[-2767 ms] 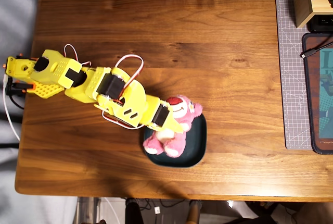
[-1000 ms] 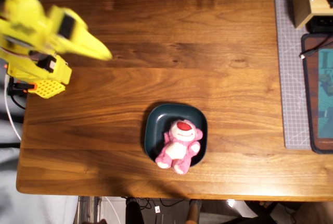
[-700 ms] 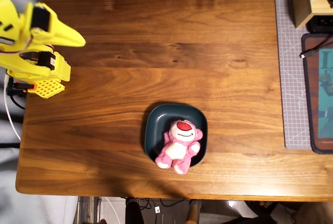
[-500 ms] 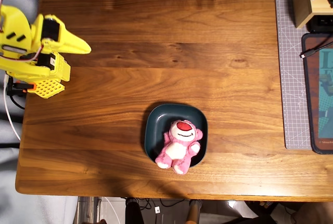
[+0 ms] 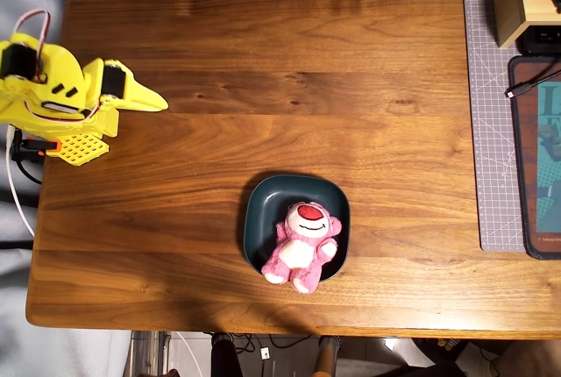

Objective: Grasp a strawberry bear and put it in the bin.

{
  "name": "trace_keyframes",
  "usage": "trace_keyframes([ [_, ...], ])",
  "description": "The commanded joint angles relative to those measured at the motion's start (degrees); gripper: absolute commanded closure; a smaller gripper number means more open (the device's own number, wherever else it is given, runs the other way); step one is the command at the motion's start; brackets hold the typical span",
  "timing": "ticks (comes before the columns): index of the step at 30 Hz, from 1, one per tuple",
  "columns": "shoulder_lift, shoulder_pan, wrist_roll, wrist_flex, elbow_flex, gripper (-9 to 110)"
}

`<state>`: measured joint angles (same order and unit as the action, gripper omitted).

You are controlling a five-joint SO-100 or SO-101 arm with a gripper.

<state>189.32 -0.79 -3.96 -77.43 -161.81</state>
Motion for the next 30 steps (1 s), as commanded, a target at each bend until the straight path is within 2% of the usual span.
trace_keyframes([
  [1, 4.57, -0.09, 0.7, 0.97, -1.32, 100],
  [13, 4.57, 0.44, 0.79, 5.45, -13.45, 101],
  [30, 4.57, 2.11, 0.79, 5.45, -13.45, 101],
])
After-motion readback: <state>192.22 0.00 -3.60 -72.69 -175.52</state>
